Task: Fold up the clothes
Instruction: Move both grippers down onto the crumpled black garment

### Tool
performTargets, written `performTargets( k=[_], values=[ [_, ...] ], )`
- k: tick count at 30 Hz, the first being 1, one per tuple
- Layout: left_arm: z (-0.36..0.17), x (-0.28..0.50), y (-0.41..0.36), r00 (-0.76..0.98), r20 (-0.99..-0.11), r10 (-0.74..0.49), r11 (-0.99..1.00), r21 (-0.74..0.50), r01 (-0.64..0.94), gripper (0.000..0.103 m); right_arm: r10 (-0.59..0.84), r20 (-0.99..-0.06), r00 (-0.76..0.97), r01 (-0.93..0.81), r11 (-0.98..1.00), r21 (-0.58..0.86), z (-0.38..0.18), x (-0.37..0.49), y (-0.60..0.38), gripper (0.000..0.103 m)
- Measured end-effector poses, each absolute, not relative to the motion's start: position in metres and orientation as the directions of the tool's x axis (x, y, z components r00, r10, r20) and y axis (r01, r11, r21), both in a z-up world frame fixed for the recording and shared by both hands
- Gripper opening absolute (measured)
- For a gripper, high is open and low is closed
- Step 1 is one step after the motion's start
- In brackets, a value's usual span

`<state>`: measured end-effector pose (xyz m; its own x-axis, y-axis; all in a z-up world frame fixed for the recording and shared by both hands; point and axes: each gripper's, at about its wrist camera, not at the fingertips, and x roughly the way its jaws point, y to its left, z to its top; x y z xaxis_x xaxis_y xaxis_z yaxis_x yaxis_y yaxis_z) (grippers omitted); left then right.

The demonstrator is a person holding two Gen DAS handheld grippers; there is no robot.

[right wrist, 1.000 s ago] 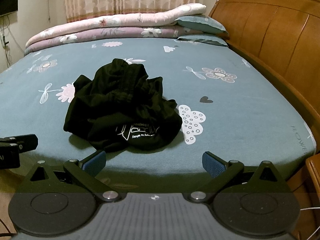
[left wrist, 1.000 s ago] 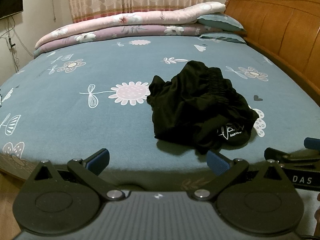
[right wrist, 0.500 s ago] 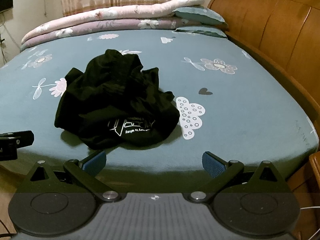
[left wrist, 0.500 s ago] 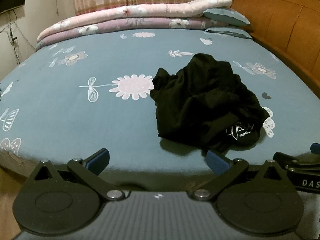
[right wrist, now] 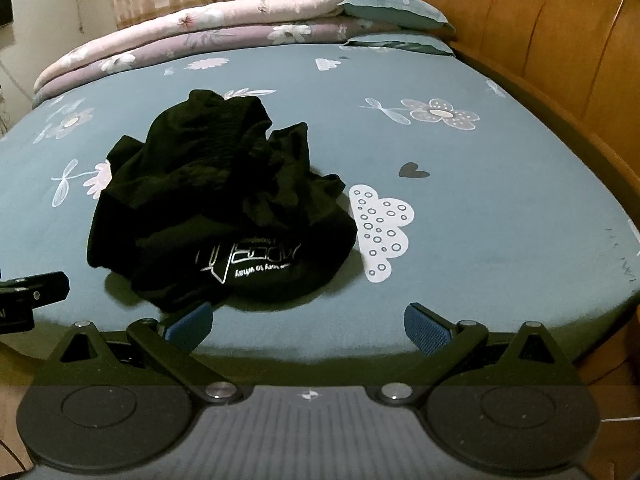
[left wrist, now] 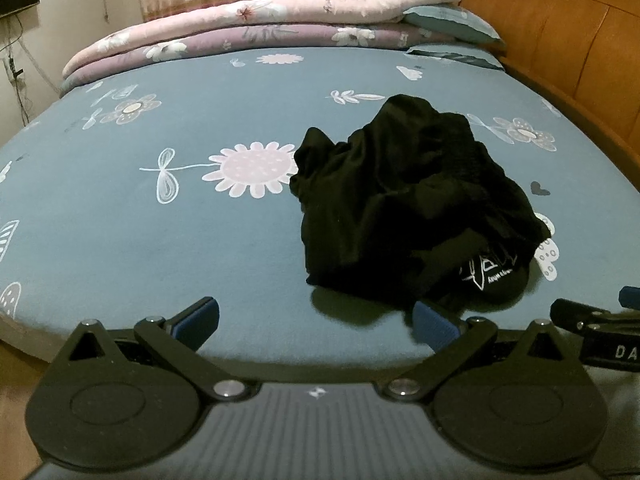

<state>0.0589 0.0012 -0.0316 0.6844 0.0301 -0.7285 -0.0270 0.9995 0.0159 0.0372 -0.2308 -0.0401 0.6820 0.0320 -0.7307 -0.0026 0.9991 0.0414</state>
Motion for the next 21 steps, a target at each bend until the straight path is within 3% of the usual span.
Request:
performTargets(
  k=[15, 21],
  values=[
    [-0.051, 0.105, 0.003, 0.66, -0.751, 0.022, 1.0, 0.021, -0.01, 0.103, 0.086, -0.715, 0.694, -0.061, 0.996, 0.06, -0.05, 0.092, -0.233, 0.103],
    [-0.052, 0.123, -0.023, 0.676, -0.737, -0.01, 0.994, 0.068, 0.089, 0.103, 0.095, -0.73, 0.676, -0.047, 0.995, 0.086, -0.061, 0.107, -0.239, 0.103]
  ],
)
